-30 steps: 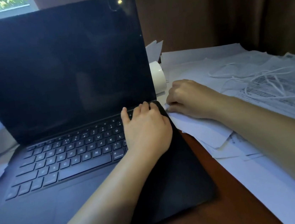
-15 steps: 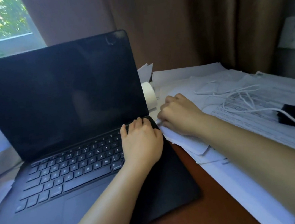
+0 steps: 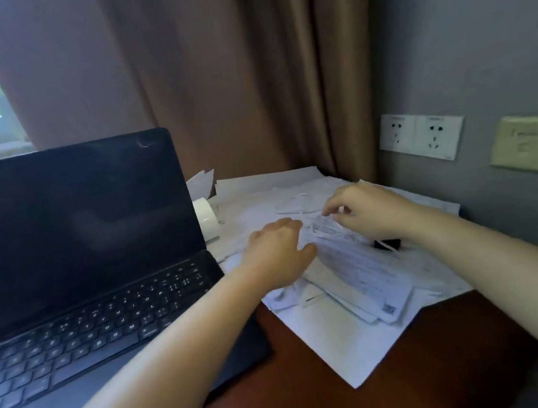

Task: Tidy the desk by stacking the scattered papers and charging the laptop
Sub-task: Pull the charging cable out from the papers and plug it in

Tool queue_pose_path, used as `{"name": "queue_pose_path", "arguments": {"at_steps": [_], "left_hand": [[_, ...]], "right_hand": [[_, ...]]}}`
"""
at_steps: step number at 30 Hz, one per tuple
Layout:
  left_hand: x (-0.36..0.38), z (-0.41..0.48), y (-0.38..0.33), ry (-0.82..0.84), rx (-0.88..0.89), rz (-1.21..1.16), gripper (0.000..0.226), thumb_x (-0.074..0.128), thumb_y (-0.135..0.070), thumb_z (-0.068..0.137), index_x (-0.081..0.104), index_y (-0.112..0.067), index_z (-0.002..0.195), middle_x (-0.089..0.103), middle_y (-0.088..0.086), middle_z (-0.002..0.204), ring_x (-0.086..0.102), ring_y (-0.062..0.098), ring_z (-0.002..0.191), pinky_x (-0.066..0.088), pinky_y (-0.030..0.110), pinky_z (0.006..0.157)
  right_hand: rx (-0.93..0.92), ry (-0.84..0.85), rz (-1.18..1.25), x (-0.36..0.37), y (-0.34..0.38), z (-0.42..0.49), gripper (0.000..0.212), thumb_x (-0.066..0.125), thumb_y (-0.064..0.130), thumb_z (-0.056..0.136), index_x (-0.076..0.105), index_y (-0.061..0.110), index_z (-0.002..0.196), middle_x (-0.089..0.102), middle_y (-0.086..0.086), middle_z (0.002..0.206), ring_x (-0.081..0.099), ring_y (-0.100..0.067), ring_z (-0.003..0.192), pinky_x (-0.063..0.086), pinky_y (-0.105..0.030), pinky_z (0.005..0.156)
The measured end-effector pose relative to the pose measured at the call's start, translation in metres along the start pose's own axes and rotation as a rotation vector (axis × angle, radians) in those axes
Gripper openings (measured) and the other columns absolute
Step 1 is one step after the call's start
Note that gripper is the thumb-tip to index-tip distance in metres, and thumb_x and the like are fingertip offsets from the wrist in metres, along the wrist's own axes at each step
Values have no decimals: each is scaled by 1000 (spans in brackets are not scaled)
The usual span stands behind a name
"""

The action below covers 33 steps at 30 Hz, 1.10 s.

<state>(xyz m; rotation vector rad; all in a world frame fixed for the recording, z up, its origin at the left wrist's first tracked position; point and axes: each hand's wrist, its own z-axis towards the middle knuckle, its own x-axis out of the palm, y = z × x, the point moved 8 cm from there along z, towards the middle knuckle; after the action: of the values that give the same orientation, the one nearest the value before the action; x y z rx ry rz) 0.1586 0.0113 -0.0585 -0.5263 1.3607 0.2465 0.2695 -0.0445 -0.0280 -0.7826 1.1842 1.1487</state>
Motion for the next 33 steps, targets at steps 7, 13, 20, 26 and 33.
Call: {"name": "queue_pose_path", "arguments": {"at_steps": [7, 13, 20, 26, 33], "left_hand": [[18, 38, -75, 10, 182, 141, 39, 38, -32, 99, 46, -11, 131, 47, 9, 139, 44, 27, 126, 32, 37, 103], [38, 71, -91, 13, 99, 188, 31, 31, -27, 101, 52, -11, 117, 55, 11, 128, 51, 30, 117, 38, 37, 93], [58, 92, -83, 112, 7, 97, 40, 37, -38, 99, 50, -8, 121, 55, 13, 129, 52, 30, 118, 38, 35, 93], [46, 131, -100, 75, 8, -319, 49, 40, -45, 99, 52, -7, 128, 58, 10, 120, 53, 25, 111, 40, 29, 87], [42, 171, -123, -120, 22, -851, 28, 50, -22, 98, 65, -2, 111, 66, 12, 97, 58, 21, 91, 38, 23, 74]], "right_hand": [[221, 168, 37, 9, -85, -38, 29, 57, 23, 91, 63, 18, 119, 63, -1, 113, 54, -14, 92, 37, -21, 74], [250, 188, 160, 40, -107, -45, 20, 66, 34, 81, 61, 25, 98, 63, 0, 96, 58, -19, 88, 46, -34, 74], [314, 49, 203, 22, -129, -31, 15, 67, 26, 82, 60, 14, 78, 62, -7, 83, 56, -20, 78, 38, -27, 58], [485, -223, 742, 0, -169, -31, 22, 68, 14, 84, 60, 11, 104, 62, -4, 94, 59, -18, 90, 46, -31, 83], [507, -337, 1100, 12, -185, -21, 18, 66, 8, 86, 56, 9, 101, 65, -6, 85, 62, -19, 82, 51, -28, 81]]}}
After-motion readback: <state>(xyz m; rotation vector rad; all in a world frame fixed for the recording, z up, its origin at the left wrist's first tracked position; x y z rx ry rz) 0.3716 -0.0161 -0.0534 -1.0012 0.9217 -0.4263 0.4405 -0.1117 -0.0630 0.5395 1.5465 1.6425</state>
